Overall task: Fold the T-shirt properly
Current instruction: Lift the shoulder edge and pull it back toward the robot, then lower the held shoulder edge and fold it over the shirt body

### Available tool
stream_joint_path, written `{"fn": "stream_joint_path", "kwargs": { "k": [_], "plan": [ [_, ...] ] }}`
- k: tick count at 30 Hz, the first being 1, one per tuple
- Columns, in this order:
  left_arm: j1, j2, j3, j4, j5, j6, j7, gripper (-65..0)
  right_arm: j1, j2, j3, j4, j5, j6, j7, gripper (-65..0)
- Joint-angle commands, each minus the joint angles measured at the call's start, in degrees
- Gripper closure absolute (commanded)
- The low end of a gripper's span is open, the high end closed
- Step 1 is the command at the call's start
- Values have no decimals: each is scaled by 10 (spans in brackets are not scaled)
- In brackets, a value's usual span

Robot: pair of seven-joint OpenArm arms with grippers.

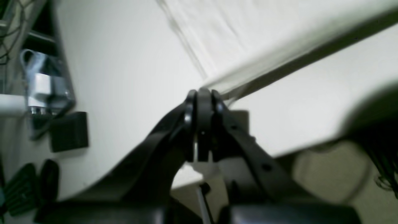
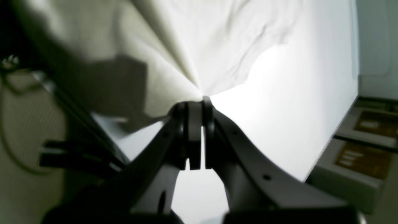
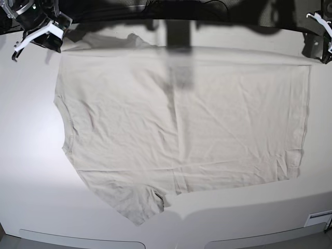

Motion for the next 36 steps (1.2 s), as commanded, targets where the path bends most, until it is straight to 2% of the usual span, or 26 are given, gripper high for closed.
{"fn": "stream_joint_path", "kwargs": {
  "k": [1,4,7,13,22,25,30,34,36],
  "plan": [
    [-8,-7,-6,8,-6,9,-10,0,12,5,3,1,9,-4,7,0],
    [-45,-7,-6,7,-23,8,-9,0,65,2,-2,-25,49,19,26,0],
    [-75,-7,-6,4,-34,3,-5,0,120,-14,-21,-56,52,24,35,0],
    [-132,-7,0,-47,-33,-31,-9,0,221,-45,-68,-96,52,23,38,0],
    [-213,-7,50,-110,-28,-33,-9,0,329,-50,-138,-133,52,23,38,0],
    [-230,-7,69,-126,6,-33,-9,0,365,-62,-154,-159,52,23,38,0],
    [-257,-7,81,-154,21,-33,-9,0,413,-63,-168,-188,54,23,38,0],
    [-279,-7,81,-175,21,-33,-8,0,447,-63,-169,-214,94,23,40,0],
    [-286,-7,81,-182,21,-33,-8,0,462,-63,-169,-226,96,23,43,0]
  ]
}}
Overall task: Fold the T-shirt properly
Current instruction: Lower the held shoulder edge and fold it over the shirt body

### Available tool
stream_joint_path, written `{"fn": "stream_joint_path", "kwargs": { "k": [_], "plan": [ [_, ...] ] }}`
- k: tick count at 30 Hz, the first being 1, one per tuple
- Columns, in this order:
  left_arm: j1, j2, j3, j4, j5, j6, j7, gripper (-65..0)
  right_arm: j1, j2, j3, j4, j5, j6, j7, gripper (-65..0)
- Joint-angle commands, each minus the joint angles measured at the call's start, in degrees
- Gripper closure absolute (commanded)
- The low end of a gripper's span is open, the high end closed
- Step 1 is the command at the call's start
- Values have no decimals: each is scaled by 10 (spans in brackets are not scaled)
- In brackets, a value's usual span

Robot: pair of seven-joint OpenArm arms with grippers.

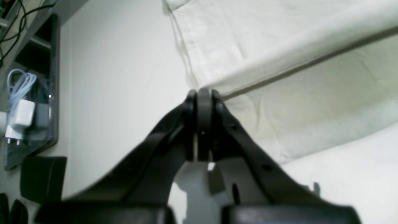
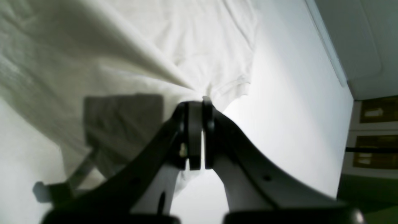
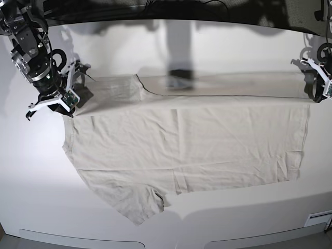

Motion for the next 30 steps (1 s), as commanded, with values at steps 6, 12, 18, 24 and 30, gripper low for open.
{"fn": "stream_joint_path", "kwargs": {
  "k": [6,12,18,24,30],
  "plan": [
    [-18,-14,-6,-2,-4,8,-11,0,29,11,0,-12,14,-11,17,0],
    [-30,-16,-6,-20,-4,2,-14,0,57,11,-24,-14,13,-10,21,0],
    [-54,-16,-6,-45,-4,-1,-14,0,124,8,-88,-67,13,-10,21,0],
    [-84,-16,-6,-79,-4,-3,-16,0,189,-16,-138,-124,13,-11,21,0],
    [-113,-16,-6,-115,0,-29,-26,0,223,-28,-164,-145,13,-11,21,0]
  ]
}}
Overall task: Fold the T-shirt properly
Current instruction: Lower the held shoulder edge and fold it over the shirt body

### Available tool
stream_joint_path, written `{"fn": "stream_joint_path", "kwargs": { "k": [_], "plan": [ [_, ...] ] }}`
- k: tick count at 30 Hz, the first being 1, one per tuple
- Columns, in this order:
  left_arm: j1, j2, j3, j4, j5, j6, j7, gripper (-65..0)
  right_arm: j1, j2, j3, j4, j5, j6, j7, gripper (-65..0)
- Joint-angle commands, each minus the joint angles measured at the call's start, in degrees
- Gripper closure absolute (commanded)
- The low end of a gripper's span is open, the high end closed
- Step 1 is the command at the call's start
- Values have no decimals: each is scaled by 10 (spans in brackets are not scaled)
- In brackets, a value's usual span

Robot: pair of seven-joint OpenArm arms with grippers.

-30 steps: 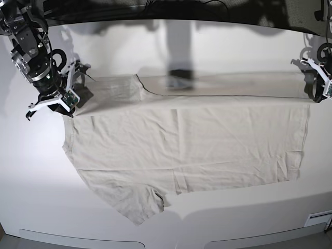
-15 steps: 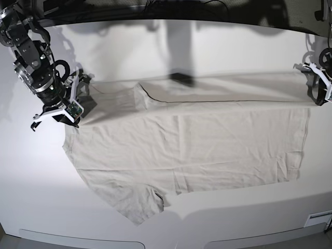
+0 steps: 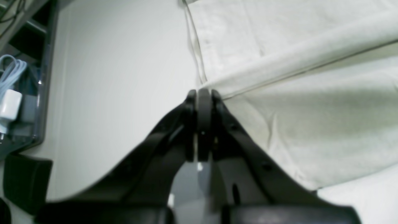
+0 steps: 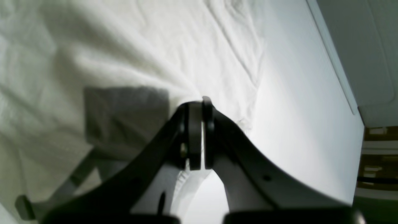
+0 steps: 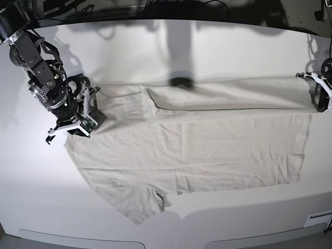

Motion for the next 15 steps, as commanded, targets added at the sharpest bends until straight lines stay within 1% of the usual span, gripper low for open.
{"fn": "stream_joint_path", "kwargs": {
  "k": [1,3,11,12,14,15],
  "plan": [
    [-9,-15,-6,6,4,7,-16,0,12,8,5,6,-1,-10,9,0],
    [-10,-15,-6,6,19,7,-18,0,12,8,5,6,-1,-10,8,0],
    [-11,-15,-6,6,18,7,-18,0,12,10,5,6,-1,-11,4,0],
    [-12,-15,-6,6,18,7,-18,-22,12,10,5,6,-1,-11,4,-22],
    [-12,-17,-6,6,17,7,-18,-136,12,10,5,6,-1,-11,4,-157],
    [-12,-19,-6,6,17,7,-18,-172,12,10,5,6,-1,-11,2,-208]
  ]
}}
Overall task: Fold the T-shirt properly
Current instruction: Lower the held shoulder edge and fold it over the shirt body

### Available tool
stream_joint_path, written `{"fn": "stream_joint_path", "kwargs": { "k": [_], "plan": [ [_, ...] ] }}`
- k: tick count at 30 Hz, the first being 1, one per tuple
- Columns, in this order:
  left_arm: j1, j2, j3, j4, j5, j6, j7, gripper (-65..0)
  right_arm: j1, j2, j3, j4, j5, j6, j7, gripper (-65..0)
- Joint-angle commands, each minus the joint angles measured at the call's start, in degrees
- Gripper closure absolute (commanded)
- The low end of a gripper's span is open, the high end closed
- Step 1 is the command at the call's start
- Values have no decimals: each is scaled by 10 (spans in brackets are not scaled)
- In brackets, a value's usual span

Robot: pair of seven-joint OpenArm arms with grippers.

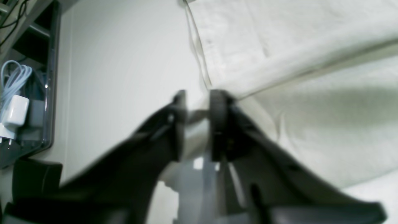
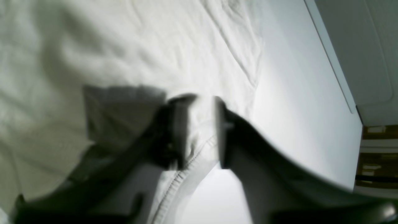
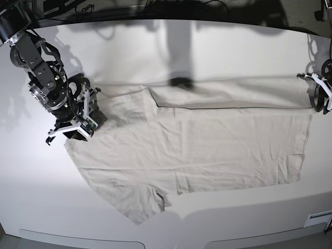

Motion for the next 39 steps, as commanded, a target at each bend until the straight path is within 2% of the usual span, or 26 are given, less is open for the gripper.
{"fn": "stream_joint_path", "kwargs": {
  "k": [1,6,9,14,16,19,21,24,26,30,33,35,39],
  "plan": [
    [-6,-17,-6,6,-6,9,-13,-186,10,10,5,6,1,-11,5,-234],
    [-6,-39,-6,6,-31,17,10,-189,10,10,5,6,1,-37,-6,-237],
    [-4,-58,-6,7,-50,16,50,-189,10,11,5,10,3,-37,-6,-237],
    [40,-85,-6,28,-49,-12,71,-185,-5,24,5,34,22,-37,-24,-237],
    [72,-90,-6,60,-23,-16,71,-185,-15,38,5,50,22,-37,-26,-237],
    [122,-91,-6,125,66,-19,91,-185,-28,58,5,74,22,-37,-38,-237],
    [149,-91,-6,167,112,-36,105,-185,-35,68,5,89,22,-37,-51,-237],
    [175,-91,-3,207,125,-73,107,-185,-42,70,5,105,12,-37,-68,-237],
    [180,-92,15,211,127,-77,107,-185,-41,69,5,109,12,-37,-73,-237],
    [172,-91,81,186,182,-73,94,-192,-41,69,5,110,12,-37,-74,-237],
    [146,-91,122,149,226,-18,91,-192,-41,69,5,110,12,-37,-75,-237],
    [124,-91,132,124,232,12,92,-192,-41,69,5,110,12,-37,-82,-237],
    [89,-89,132,94,225,13,85,-192,-41,68,5,110,12,-37,-83,-237]
  ]
}}
